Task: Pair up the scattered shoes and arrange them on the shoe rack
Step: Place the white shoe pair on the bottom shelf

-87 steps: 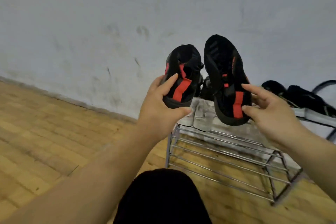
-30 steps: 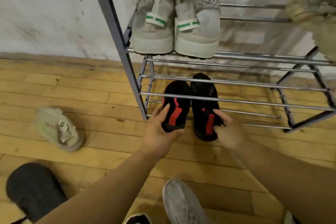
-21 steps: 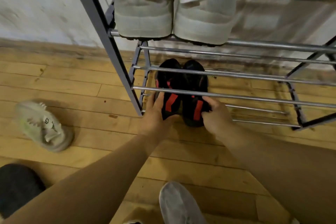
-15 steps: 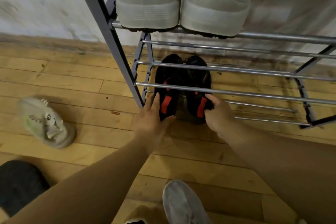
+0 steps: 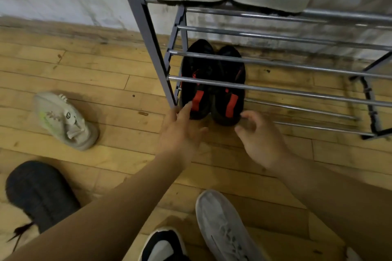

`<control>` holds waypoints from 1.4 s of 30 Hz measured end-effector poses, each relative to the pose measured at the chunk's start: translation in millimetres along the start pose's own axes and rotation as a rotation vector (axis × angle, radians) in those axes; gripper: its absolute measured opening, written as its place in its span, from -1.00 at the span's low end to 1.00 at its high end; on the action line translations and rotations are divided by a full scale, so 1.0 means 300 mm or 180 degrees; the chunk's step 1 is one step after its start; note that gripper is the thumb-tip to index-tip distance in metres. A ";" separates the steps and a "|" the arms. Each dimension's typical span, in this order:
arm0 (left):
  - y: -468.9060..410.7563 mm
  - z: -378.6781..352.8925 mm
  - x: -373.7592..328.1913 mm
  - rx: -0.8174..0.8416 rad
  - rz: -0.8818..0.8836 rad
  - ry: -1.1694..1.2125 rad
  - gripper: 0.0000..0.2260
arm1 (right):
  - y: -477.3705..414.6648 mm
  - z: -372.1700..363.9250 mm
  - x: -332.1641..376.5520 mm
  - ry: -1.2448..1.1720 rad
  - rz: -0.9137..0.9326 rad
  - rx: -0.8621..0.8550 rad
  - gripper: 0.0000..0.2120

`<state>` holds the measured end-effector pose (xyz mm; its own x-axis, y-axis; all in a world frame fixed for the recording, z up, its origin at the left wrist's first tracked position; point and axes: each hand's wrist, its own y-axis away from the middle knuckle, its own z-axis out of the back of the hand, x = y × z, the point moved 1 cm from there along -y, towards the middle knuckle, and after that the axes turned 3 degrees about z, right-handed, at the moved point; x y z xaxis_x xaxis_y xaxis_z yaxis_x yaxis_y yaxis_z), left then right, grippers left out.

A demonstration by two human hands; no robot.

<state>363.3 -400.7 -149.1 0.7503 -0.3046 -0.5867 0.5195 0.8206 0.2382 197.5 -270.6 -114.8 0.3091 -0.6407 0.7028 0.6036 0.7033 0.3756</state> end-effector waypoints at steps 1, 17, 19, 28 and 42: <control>0.066 -0.007 0.020 0.0086 0.0015 0.0102 -0.37 | 0.057 -0.015 -0.025 0.0148 0.0037 0.0291 -0.65; 0.448 -0.106 0.239 0.1580 0.0800 0.1172 -0.72 | 0.230 -0.276 -0.149 0.1054 0.0081 0.1892 -0.64; 0.445 -0.071 0.247 0.1411 0.0840 0.1531 -0.67 | 0.212 -0.284 -0.104 0.0915 0.0182 0.1720 -0.61; 0.346 0.438 0.159 -0.0126 0.0310 0.2410 -0.60 | 0.199 -0.204 0.491 -0.0005 0.1487 0.0688 -0.58; 0.513 0.996 -0.273 -0.0205 -0.0694 0.1589 -0.42 | 0.507 0.345 0.978 -0.0865 0.2164 -0.0103 -0.79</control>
<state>504.1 -393.8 167.0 0.3348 -0.2172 -0.9169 0.6034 0.7968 0.0315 303.9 -319.9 211.1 0.4324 0.0362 0.9009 0.3660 0.9061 -0.2121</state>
